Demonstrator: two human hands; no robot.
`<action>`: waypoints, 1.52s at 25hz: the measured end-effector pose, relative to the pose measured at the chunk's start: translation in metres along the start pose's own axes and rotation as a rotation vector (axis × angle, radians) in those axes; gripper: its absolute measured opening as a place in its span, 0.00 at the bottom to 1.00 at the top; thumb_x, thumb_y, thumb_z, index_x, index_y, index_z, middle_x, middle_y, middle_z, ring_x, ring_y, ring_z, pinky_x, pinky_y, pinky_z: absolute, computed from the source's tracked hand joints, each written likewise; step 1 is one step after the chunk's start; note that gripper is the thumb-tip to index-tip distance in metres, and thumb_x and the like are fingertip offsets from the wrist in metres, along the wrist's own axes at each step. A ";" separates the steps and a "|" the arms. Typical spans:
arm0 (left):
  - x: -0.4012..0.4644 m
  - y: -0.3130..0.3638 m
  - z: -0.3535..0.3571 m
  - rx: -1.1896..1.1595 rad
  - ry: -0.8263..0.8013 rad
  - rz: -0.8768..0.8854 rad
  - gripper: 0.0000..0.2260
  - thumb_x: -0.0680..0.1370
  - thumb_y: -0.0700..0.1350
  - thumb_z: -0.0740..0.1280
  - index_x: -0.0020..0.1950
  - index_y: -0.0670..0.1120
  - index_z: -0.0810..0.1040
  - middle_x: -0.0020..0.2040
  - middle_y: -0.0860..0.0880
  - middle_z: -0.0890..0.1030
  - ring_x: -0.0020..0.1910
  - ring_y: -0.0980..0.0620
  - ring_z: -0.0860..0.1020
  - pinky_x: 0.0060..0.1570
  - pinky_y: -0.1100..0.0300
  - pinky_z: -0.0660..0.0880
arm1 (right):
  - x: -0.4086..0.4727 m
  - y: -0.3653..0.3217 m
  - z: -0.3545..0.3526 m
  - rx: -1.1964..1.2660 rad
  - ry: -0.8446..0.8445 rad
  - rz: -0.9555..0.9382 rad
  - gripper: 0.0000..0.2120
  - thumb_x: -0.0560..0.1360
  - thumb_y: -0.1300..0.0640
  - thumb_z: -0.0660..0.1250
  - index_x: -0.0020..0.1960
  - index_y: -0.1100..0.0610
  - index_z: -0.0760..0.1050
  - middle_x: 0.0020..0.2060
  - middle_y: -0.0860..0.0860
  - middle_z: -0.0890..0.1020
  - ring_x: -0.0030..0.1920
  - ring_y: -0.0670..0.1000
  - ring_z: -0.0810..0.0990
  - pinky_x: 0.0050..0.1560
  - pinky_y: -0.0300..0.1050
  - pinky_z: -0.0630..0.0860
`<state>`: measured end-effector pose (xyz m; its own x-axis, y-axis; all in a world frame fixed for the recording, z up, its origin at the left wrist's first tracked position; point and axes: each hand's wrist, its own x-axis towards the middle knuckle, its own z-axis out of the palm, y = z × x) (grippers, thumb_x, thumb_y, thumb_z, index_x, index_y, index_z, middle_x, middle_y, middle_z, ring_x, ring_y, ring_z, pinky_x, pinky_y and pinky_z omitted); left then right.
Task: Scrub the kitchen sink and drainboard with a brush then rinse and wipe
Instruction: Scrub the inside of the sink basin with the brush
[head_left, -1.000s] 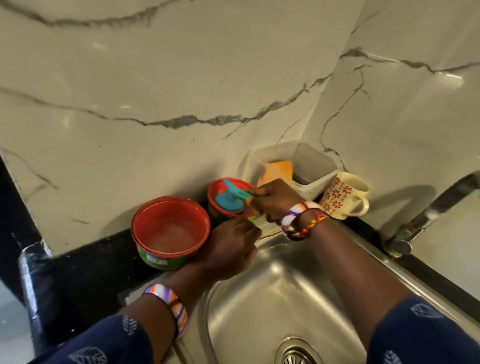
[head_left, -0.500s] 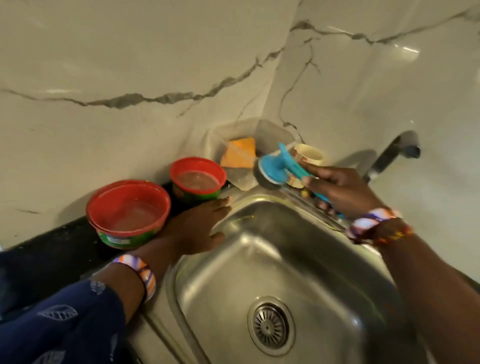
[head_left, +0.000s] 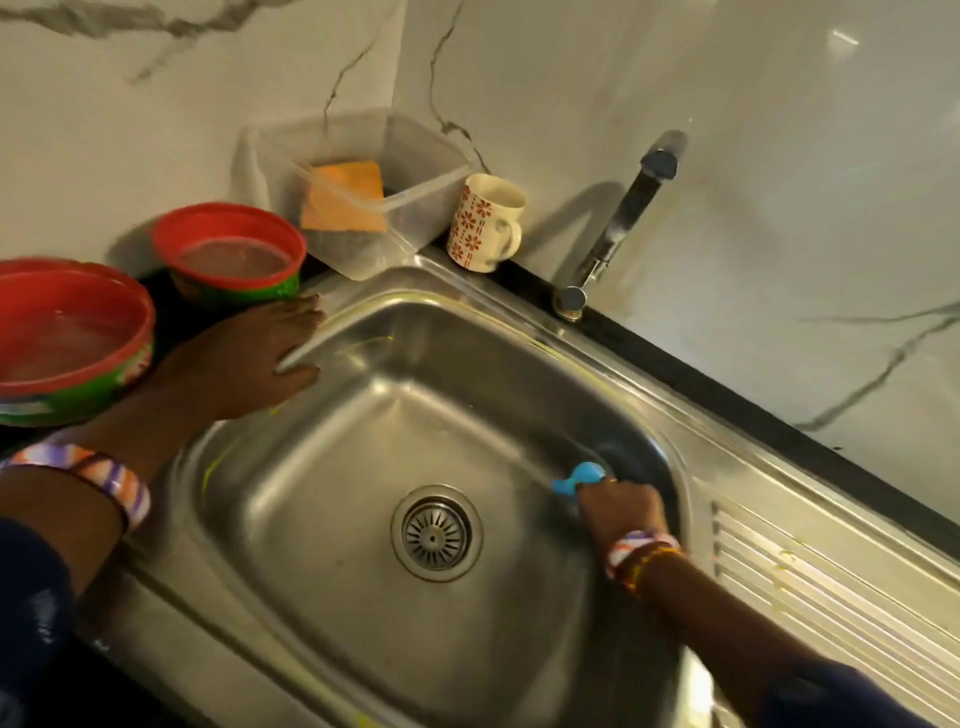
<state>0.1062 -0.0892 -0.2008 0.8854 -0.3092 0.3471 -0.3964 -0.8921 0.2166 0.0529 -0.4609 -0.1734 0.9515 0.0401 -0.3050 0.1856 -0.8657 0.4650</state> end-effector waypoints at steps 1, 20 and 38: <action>0.001 0.001 0.000 0.000 0.023 0.013 0.32 0.70 0.56 0.58 0.59 0.30 0.76 0.61 0.33 0.76 0.59 0.35 0.75 0.61 0.44 0.65 | 0.008 -0.011 0.007 0.015 0.043 -0.013 0.11 0.76 0.55 0.64 0.54 0.60 0.79 0.49 0.57 0.83 0.50 0.58 0.82 0.47 0.50 0.78; 0.004 -0.003 0.005 -0.127 0.130 -0.073 0.28 0.70 0.47 0.72 0.67 0.38 0.72 0.67 0.41 0.72 0.67 0.43 0.69 0.66 0.56 0.58 | 0.025 -0.022 -0.028 -0.217 0.281 -0.268 0.13 0.77 0.60 0.60 0.59 0.62 0.76 0.48 0.55 0.82 0.48 0.58 0.82 0.39 0.44 0.74; 0.002 -0.005 0.001 -0.120 0.058 -0.081 0.38 0.66 0.63 0.56 0.67 0.38 0.72 0.66 0.41 0.74 0.66 0.42 0.72 0.66 0.52 0.63 | 0.006 0.005 0.009 -0.195 0.076 -0.111 0.14 0.80 0.58 0.55 0.61 0.57 0.76 0.55 0.53 0.80 0.57 0.57 0.79 0.51 0.48 0.75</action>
<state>0.1099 -0.0854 -0.2022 0.9015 -0.2153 0.3754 -0.3536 -0.8666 0.3521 0.0573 -0.4693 -0.1805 0.9370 0.1731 -0.3035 0.3268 -0.7416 0.5859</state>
